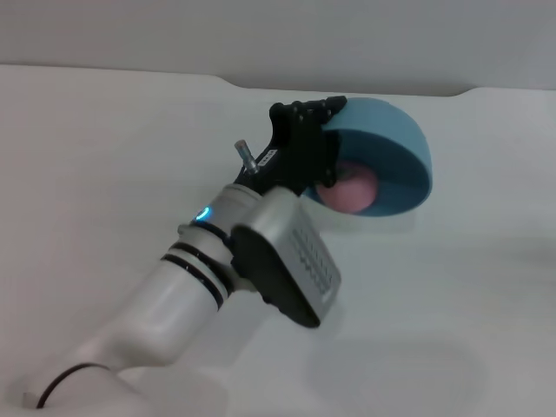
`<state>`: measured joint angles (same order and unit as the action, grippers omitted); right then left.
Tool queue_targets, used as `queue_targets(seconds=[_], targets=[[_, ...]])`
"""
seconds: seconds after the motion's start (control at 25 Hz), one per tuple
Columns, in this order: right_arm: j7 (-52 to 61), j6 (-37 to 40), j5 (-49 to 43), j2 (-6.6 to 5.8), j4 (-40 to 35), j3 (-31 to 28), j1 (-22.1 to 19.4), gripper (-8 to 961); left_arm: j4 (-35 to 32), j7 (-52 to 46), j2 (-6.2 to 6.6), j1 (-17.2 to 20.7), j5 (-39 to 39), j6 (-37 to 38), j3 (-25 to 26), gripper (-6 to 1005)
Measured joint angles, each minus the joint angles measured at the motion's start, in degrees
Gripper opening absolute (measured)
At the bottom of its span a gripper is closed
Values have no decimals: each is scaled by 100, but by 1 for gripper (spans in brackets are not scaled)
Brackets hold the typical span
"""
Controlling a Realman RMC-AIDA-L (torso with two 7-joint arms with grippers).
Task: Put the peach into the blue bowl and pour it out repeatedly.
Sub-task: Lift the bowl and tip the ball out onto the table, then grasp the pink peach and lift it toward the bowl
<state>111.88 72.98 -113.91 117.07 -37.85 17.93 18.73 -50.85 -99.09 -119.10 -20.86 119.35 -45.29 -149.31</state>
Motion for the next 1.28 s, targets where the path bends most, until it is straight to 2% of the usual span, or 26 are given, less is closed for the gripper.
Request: queue_targets(seconds=[0.4,0.76,0.92,1.08,1.12,1.16,1.2,1.24,1.28], targets=[[0,6,1,14,22,0,-32,466,374,1429,0,-102,18,-654,-702,0],[-4,5,8,24,66,37,-7,470,384,1415,0,-108,-74,-774,-722,0],[-423,103,40,60,72,78,59,471,206,784,3,-168,-844,-808,-449,0],[-1186,293,105,130,194,76,252,473,-76,-185,5,-180,-1626,-773,187,0],[-1467,361,159,137,297,75,306,474,-250,-429,23,-149,-2006,-644,507,0],[-2285,533,309,142,583,88,432,474,-388,-462,36,-119,-2287,-494,718,0],[-2285,533,309,142,583,88,432,475,-388,-462,36,-119,-2287,-494,718,0],[-2920,665,386,142,844,107,570,475,-629,-439,55,-58,-2779,-111,1094,0],[-3091,687,387,137,921,141,633,475,-629,-439,55,-58,-2779,-111,1094,0]])
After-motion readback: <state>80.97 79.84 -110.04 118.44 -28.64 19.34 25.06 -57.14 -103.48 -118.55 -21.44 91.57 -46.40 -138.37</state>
